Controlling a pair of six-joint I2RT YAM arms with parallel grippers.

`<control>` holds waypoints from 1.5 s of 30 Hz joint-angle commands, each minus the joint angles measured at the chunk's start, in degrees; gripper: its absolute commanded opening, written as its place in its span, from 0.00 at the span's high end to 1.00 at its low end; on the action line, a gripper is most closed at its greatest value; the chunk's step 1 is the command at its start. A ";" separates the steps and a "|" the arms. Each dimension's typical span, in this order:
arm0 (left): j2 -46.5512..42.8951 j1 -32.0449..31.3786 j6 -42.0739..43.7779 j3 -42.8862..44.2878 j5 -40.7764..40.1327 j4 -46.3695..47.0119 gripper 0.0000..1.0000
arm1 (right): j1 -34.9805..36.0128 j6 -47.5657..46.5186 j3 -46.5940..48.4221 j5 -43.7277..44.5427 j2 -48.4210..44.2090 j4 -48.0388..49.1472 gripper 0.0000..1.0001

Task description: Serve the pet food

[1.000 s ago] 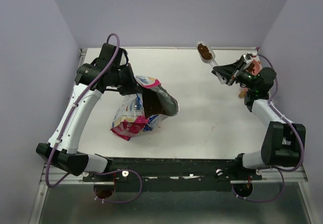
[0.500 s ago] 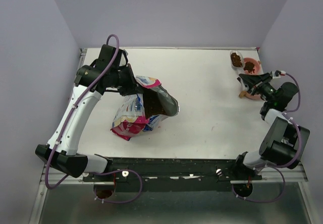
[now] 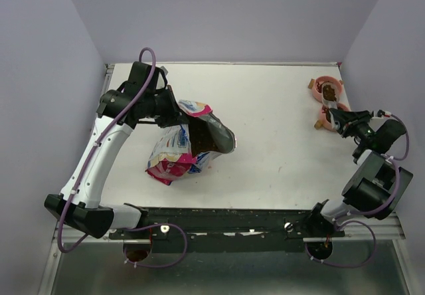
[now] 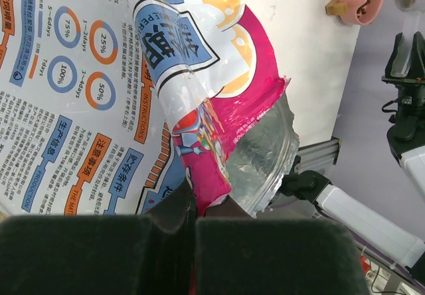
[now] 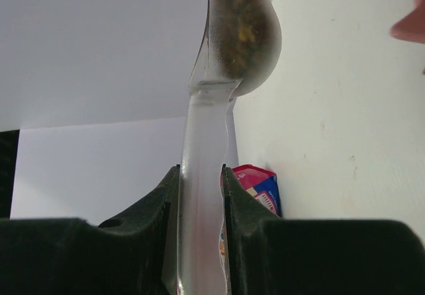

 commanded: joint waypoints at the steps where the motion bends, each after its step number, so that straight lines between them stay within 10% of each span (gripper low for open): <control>1: -3.26 0.07 -1.26 -0.77 4.41 4.01 1.00 | -2.37 -5.59 -0.73 1.48 0.09 -6.46 1.00; 45: -0.89 0.34 -0.91 -0.24 5.82 4.19 1.00 | -2.55 -43.74 25.72 30.39 3.78 -71.07 1.00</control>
